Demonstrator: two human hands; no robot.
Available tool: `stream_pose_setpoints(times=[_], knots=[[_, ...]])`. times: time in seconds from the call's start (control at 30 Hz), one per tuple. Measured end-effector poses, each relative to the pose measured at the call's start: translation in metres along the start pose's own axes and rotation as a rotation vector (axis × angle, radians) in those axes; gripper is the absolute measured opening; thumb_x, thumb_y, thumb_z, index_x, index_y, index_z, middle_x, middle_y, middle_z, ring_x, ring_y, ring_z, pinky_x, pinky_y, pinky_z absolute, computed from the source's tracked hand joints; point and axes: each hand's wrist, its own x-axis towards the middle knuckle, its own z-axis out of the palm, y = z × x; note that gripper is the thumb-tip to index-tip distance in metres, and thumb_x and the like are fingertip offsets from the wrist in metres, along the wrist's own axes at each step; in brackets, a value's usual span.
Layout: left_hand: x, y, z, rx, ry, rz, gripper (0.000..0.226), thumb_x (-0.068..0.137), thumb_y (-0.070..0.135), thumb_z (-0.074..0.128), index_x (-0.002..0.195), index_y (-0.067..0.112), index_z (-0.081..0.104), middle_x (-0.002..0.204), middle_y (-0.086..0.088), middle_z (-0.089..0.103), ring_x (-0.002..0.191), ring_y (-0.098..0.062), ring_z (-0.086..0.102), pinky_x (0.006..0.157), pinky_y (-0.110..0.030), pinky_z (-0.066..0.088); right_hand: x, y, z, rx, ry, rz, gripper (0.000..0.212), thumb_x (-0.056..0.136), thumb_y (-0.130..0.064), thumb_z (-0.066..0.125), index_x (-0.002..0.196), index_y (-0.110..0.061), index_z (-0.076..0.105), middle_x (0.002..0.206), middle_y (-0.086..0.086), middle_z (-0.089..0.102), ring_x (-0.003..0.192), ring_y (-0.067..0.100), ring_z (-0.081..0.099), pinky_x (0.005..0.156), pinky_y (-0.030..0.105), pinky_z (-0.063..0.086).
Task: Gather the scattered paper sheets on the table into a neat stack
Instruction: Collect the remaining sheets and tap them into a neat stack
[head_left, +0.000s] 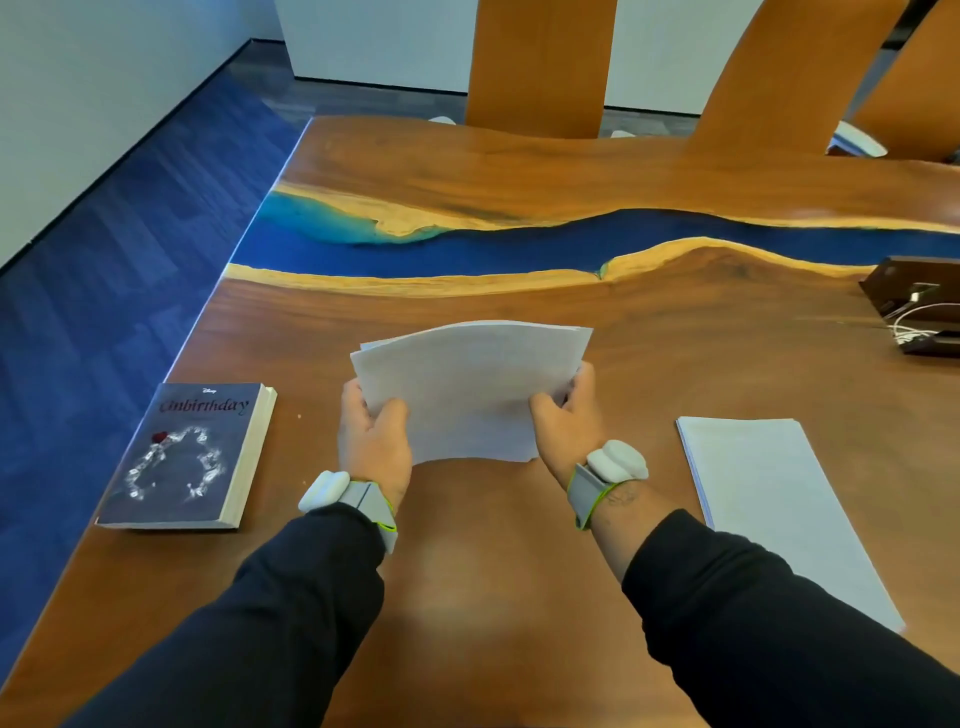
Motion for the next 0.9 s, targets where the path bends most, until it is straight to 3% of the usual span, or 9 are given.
stream_pose_setpoints(times=[0.1,0.23,0.3,0.4,0.5,0.63,0.8,0.9], knots=[[0.001,-0.001,0.002,0.039,0.009,-0.004,0.029,0.092,0.017,0.046,0.091,0.042,0.059,0.091,0.013,0.067,0.089,-0.012,0.064,0.072,-0.033,0.052,0.001,0.005,0.004,-0.044,-0.040,0.016,0.021,0.091,-0.003,0.047,0.100,-0.022,0.045,0.082,-0.011,0.051,0.061,-0.014,0.053,0.048,0.006,0.040],[0.004,-0.002,0.002,0.084,0.024,0.042,0.028,0.095,0.016,0.041,0.091,0.037,0.059,0.092,0.006,0.066,0.083,-0.015,0.059,0.072,-0.034,0.050,0.005,0.009,0.007,-0.094,-0.006,-0.025,0.028,0.092,-0.004,0.043,0.085,-0.031,0.043,0.074,-0.011,0.046,0.054,-0.012,0.048,0.046,0.006,0.037],[0.006,-0.005,0.002,0.147,-0.002,0.034,0.021,0.095,0.017,0.041,0.102,0.032,0.053,0.092,0.006,0.062,0.082,-0.014,0.057,0.066,-0.032,0.048,0.009,0.014,0.009,-0.129,-0.040,0.009,0.021,0.092,-0.006,0.044,0.089,-0.027,0.040,0.075,-0.014,0.043,0.059,-0.003,0.048,0.045,0.009,0.037],[0.010,-0.014,0.002,0.250,-0.028,-0.024,0.020,0.098,0.015,0.038,0.110,0.027,0.048,0.090,0.008,0.056,0.081,-0.016,0.053,0.063,-0.030,0.040,0.012,0.027,0.011,-0.289,-0.151,0.158,0.023,0.095,-0.018,0.044,0.096,-0.033,0.026,0.072,-0.014,0.026,0.059,0.011,0.031,0.048,0.023,0.027],[0.012,-0.019,0.003,0.311,-0.005,-0.030,0.016,0.101,0.017,0.035,0.106,0.027,0.047,0.088,0.002,0.055,0.080,-0.022,0.050,0.072,-0.036,0.042,0.009,0.033,0.012,-0.329,-0.162,0.124,0.013,0.100,-0.025,0.042,0.104,-0.024,0.030,0.073,-0.008,0.035,0.059,0.012,0.036,0.062,0.029,0.034],[0.007,-0.023,0.016,0.391,0.019,0.008,0.013,0.102,0.020,0.033,0.107,0.019,0.046,0.084,-0.002,0.055,0.071,-0.022,0.051,0.061,-0.031,0.040,0.009,0.033,-0.004,-0.254,-0.115,0.075,0.020,0.103,-0.024,0.041,0.117,-0.012,0.048,0.100,0.001,0.058,0.090,0.026,0.058,0.083,0.040,0.049],[0.000,-0.031,0.046,0.543,-0.115,-0.034,0.014,0.102,0.024,0.036,0.104,0.020,0.049,0.087,-0.002,0.059,0.069,-0.019,0.053,0.060,-0.032,0.042,0.022,0.050,-0.046,-0.369,-0.057,0.128,0.029,0.102,-0.026,0.041,0.110,0.000,0.050,0.104,0.028,0.057,0.092,0.046,0.057,0.076,0.046,0.051],[-0.015,-0.042,0.085,0.644,-0.196,-0.071,0.014,0.102,0.025,0.041,0.094,0.019,0.052,0.083,-0.001,0.057,0.065,-0.016,0.050,0.054,-0.030,0.037,0.032,0.069,-0.092,-0.460,0.040,0.185,0.026,0.099,-0.027,0.044,0.105,-0.004,0.053,0.100,0.022,0.061,0.084,0.038,0.057,0.071,0.039,0.046]])
